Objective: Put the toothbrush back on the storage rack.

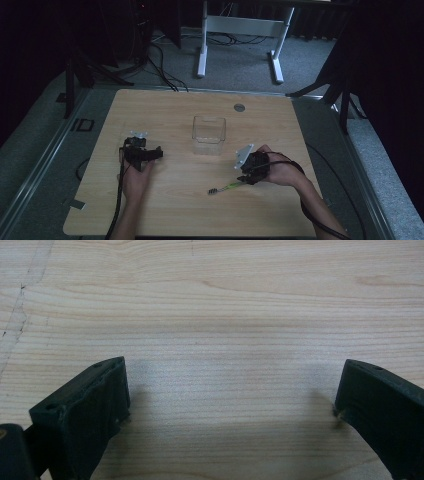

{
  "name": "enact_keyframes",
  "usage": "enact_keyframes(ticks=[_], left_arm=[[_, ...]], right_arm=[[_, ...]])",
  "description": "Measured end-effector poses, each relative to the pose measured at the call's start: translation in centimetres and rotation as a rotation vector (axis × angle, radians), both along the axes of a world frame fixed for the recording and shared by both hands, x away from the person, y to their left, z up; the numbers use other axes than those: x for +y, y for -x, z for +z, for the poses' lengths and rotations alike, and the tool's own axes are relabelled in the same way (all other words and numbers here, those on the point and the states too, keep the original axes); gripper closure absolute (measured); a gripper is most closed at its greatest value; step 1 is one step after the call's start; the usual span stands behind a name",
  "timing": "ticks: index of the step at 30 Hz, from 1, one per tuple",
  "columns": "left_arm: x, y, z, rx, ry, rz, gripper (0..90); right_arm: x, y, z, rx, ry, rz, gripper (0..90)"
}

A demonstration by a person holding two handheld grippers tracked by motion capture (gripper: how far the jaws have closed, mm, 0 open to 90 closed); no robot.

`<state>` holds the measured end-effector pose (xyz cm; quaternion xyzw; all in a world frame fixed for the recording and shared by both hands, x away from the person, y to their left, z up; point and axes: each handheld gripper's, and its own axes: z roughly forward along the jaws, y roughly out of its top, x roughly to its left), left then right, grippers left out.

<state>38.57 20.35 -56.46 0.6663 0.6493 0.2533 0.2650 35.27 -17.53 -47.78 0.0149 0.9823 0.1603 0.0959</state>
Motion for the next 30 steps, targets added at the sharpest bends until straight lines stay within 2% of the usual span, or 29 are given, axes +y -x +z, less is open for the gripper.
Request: enact_keyframes(ticks=[30], left_arm=[[0.0,0.0,0.0,0.0,0.0,0.0,1.4]], right_arm=[[1.3,0.6,-0.2,0.006,0.073,0.095,55.8]])
